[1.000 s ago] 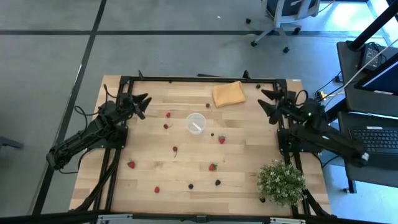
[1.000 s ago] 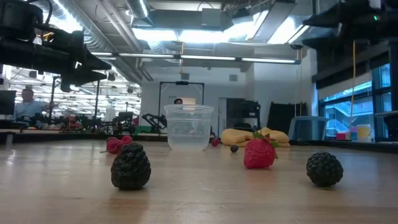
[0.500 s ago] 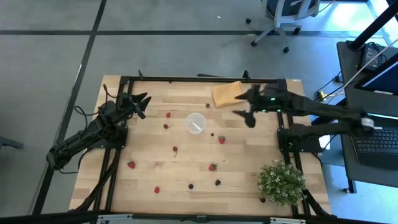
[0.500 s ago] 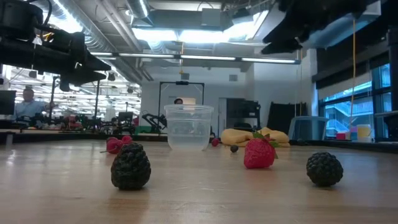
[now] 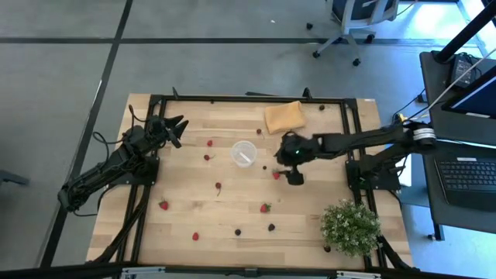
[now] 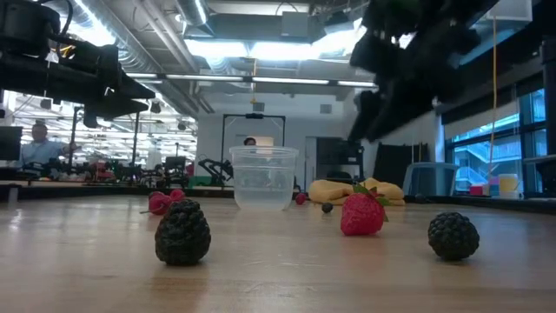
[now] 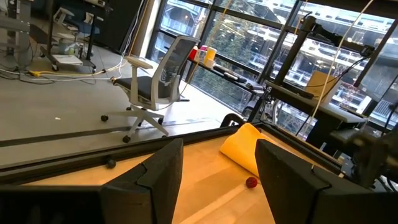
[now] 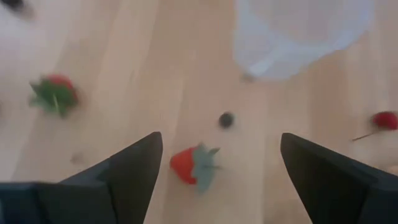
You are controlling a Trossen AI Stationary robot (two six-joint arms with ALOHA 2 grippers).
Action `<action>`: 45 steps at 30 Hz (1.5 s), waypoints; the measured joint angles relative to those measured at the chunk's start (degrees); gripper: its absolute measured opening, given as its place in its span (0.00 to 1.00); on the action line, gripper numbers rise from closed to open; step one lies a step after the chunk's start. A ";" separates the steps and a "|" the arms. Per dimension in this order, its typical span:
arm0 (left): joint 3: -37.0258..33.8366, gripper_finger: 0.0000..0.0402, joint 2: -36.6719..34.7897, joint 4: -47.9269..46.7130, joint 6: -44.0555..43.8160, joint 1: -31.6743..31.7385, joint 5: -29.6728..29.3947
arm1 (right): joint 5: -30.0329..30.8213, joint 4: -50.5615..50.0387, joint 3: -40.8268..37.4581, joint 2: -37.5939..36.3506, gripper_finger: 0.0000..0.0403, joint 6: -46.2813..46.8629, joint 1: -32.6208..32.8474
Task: Pick and placing Produce into tupperware
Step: Put the top right red strawberry into the transparent container
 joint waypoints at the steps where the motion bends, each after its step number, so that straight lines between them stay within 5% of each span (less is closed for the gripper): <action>1: 0.00 0.48 0.02 0.00 0.00 0.00 0.02 | 0.03 -0.04 0.00 1.48 0.81 -0.90 0.49; 23: 0.00 0.48 0.01 -0.05 -0.02 0.00 0.04 | 0.65 4.13 0.31 16.74 0.80 -0.68 2.12; 38: 0.00 0.48 0.00 -0.05 -0.04 0.00 0.04 | 0.02 3.52 0.17 16.88 0.42 -0.76 2.19; 45: 0.00 0.48 0.01 -0.05 -0.04 0.00 0.04 | 1.34 3.48 0.09 16.02 0.38 3.21 2.12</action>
